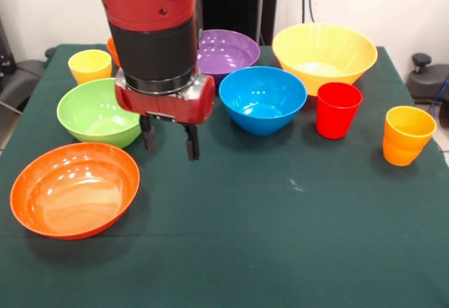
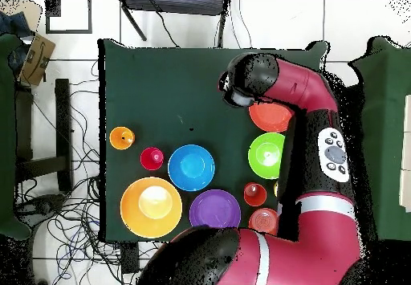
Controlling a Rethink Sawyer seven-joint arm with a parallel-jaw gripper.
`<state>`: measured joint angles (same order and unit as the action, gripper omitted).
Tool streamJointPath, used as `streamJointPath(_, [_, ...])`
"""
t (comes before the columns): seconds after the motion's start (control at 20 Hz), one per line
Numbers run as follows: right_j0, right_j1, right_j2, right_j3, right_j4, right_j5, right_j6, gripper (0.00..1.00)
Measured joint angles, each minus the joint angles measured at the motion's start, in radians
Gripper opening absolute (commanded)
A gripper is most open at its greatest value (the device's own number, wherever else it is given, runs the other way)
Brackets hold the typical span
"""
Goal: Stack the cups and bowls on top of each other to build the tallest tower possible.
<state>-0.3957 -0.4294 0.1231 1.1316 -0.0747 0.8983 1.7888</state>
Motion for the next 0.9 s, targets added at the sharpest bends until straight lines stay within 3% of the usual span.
streamJointPath(0.55, [0.0, 0.009, 0.029, 0.0, -0.008, 0.002, 0.0, 1.0])
streamJointPath(0.9, [0.0, 0.012, 0.031, -0.039, -0.067, 0.019, 0.0, 1.0])
